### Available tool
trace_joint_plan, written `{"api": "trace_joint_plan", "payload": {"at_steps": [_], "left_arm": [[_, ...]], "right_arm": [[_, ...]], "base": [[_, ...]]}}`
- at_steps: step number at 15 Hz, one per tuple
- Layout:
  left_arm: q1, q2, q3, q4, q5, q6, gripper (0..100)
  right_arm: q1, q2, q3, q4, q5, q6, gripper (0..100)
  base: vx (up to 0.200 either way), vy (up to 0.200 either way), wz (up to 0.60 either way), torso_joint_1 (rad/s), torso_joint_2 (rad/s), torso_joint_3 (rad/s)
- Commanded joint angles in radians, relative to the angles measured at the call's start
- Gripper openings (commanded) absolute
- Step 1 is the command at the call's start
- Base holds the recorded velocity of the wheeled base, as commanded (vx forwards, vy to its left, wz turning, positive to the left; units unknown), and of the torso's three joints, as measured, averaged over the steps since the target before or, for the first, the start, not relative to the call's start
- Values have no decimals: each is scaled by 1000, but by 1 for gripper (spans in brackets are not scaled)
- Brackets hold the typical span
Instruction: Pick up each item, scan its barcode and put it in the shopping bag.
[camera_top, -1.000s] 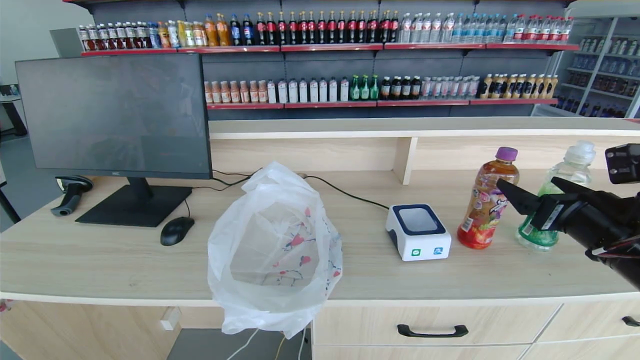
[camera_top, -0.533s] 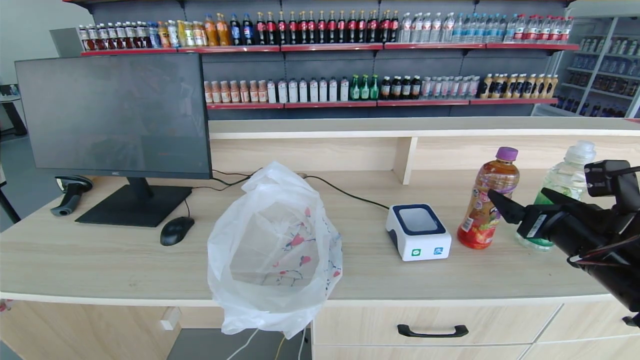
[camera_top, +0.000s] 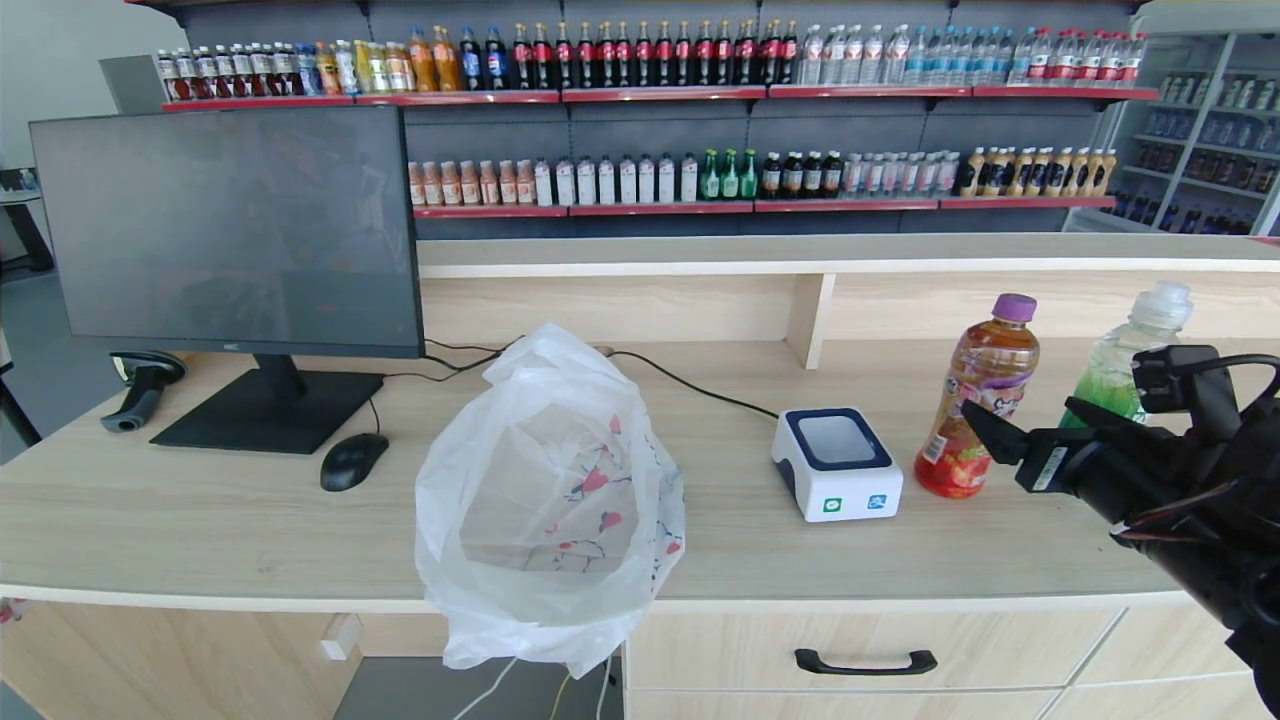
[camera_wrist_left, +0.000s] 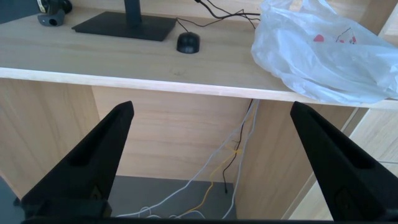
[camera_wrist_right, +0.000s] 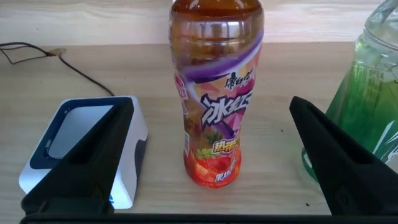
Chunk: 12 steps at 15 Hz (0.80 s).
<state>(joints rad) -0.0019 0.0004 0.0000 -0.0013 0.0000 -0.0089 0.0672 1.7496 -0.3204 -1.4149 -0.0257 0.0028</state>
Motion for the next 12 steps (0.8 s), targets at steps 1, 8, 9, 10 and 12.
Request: {"api": "trace_joint_plan", "payload": {"at_steps": [1,8,9,10,12], "left_arm": [[0,0,0,0,0,0,100],[0,0,0,0,0,0,100],[0,0,0,0,0,0,100],[0,0,0,0,0,0,100],[0,0,0,0,0,0,100]], "right_arm": [[2,21,6,-1,1,-1,100],[11,168,17,-156,4,-18,100],[11,168,17,-156,4,-17,100],[11,169,23,-156,4,-18,100],[11,176,18,-156,4,-20,100]], "base": [[0,0,0,0,0,0],[0,0,0,0,0,0],[0,0,0,0,0,0],[0,0,0,0,0,0],[0,0,0,0,0,0]]}}
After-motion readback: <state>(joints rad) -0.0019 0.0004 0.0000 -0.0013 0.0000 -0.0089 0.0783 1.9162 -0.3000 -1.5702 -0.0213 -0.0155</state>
